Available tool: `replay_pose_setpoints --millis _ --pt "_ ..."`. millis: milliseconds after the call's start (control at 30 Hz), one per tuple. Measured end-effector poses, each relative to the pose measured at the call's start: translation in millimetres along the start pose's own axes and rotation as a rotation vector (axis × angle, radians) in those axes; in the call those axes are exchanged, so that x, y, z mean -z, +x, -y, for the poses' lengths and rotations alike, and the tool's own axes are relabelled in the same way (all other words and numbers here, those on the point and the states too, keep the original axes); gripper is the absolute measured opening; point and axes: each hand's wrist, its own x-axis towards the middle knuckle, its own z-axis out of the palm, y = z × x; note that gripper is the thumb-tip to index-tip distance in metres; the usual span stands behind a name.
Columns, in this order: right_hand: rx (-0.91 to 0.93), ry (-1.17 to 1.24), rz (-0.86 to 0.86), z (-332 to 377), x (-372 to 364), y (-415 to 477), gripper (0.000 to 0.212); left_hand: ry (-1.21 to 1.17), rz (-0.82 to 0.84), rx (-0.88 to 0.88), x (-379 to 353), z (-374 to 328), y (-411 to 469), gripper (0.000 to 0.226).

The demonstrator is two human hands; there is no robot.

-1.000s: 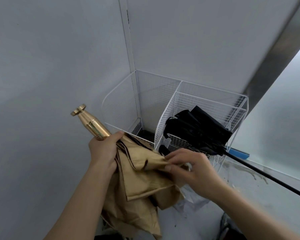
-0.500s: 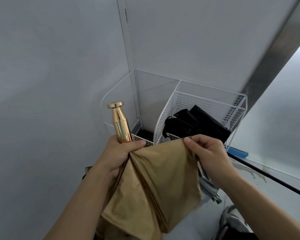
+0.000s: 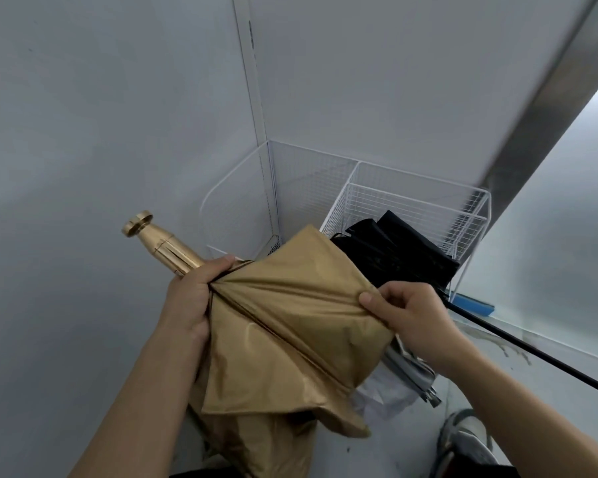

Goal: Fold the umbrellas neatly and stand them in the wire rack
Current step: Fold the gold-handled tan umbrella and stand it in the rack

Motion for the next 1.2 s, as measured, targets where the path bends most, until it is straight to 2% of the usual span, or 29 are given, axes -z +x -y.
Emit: replay_pose_setpoints --millis 100,167,267,333,400,433,467,533,600,667,700,800,833,967,1067,1133,1200 --pt "0.041 0.079 -0.156 1.9 6.7 4.9 0.026 0.028 0.024 0.014 -0.7 2.4 -0.3 0.023" --pt "0.048 0.051 -0.247 0.4 10.5 8.1 0.024 0.026 0.015 0.021 -1.5 4.1 1.0 0.022" --pt "0.106 -0.114 -0.435 -1.1 18.7 8.4 0.017 0.004 -0.031 0.028 -2.2 2.2 2.4 0.045" --pt "0.21 -0.13 -0.496 3.5 17.6 1.3 0.011 -0.013 -0.067 0.029 -2.4 1.8 1.6 0.064" --pt "0.356 -0.161 -0.396 6.3 5.0 -9.3 0.008 -0.014 -0.111 -0.009 -5.4 3.3 -0.2 0.052" --pt "0.422 -0.2 -0.298 6.2 -4.9 -15.1 0.003 0.003 -0.131 -0.032 -8.3 4.4 -1.8 0.04" --pt "0.458 -0.242 -0.183 4.4 -15.4 -19.4 0.008 0.027 -0.148 -0.049 -10.8 5.6 -3.6 0.031" --pt "0.426 -0.379 0.027 1.6 -32.6 -25.7 0.044 0.069 -0.125 -0.068 -16.1 7.4 -9.3 0.021" --pt "0.307 -0.559 0.186 -2.7 -40.8 -23.7 0.085 0.122 -0.053 -0.077 -20.2 9.1 -15.3 0.019" --pt "0.148 -0.625 0.33 -3.4 -41.8 -19.5 0.105 0.131 0.045 -0.065 -25.0 10.2 -22.3 0.023" --pt "0.059 -0.538 0.401 -1.8 -40.9 -16.9 0.099 0.107 0.09 -0.054 -27.3 11.0 -25.1 0.025" --pt "-0.063 -0.213 0.471 -2.4 -36.6 -13.6 0.035 0.014 0.18 -0.036 -34.5 9.8 -31.9 0.019" --pt "-0.077 -0.149 0.484 0.0 -34.7 -13.4 0.029 0.0 0.207 -0.036 -34.9 8.6 -33.0 0.02" --pt "-0.233 0.176 0.624 10.7 -24.4 -14.0 0.024 -0.001 0.427 -0.044 -27.7 1.6 -37.4 0.054" --pt "-0.368 0.271 0.742 7.5 -22.7 -15.4 0.043 -0.002 0.553 -0.067 -25.4 -0.5 -41.8 0.039" --pt "-0.395 0.305 0.772 1.3 -25.2 -15.2 0.058 -0.073 0.499 -0.009 -30.5 1.7 -43.9 0.029" --pt "-0.379 0.293 0.75 1.0 -27.8 -14.8 0.05 -0.138 0.384 0.051 -34.9 3.9 -40.9 0.022"
